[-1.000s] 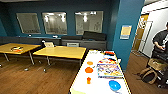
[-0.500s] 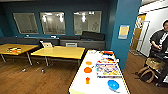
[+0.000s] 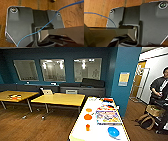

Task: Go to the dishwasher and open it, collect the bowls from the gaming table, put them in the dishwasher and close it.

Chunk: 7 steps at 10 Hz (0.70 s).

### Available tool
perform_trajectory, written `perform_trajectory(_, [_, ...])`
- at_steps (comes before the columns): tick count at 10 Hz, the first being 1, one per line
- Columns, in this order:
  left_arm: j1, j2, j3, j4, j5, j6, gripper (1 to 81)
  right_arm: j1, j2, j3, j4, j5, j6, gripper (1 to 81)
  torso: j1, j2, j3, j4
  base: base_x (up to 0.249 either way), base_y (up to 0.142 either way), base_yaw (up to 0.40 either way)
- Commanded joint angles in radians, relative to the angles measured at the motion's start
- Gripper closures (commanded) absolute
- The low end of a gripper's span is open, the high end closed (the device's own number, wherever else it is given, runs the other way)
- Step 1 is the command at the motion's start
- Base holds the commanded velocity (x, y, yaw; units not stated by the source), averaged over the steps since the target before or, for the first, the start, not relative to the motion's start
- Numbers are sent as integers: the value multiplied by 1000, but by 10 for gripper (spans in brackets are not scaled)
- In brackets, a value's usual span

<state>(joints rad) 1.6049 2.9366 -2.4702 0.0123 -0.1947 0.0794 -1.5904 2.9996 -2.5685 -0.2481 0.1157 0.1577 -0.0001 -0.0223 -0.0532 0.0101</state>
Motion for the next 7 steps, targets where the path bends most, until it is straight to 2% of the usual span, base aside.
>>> perform_trajectory(1, [-36, -3, 13, 11, 47, 7, 10, 40, 0, 10, -3, -41, 0, 10, 0, 0, 0, 0, 93, 0, 0])
perform_trajectory(7, [-36, -3, 13, 11, 47, 7, 10, 43, -2, 15, 1, -41, 2, 10, 0, 0, 0, 0, 122, 0, 0])
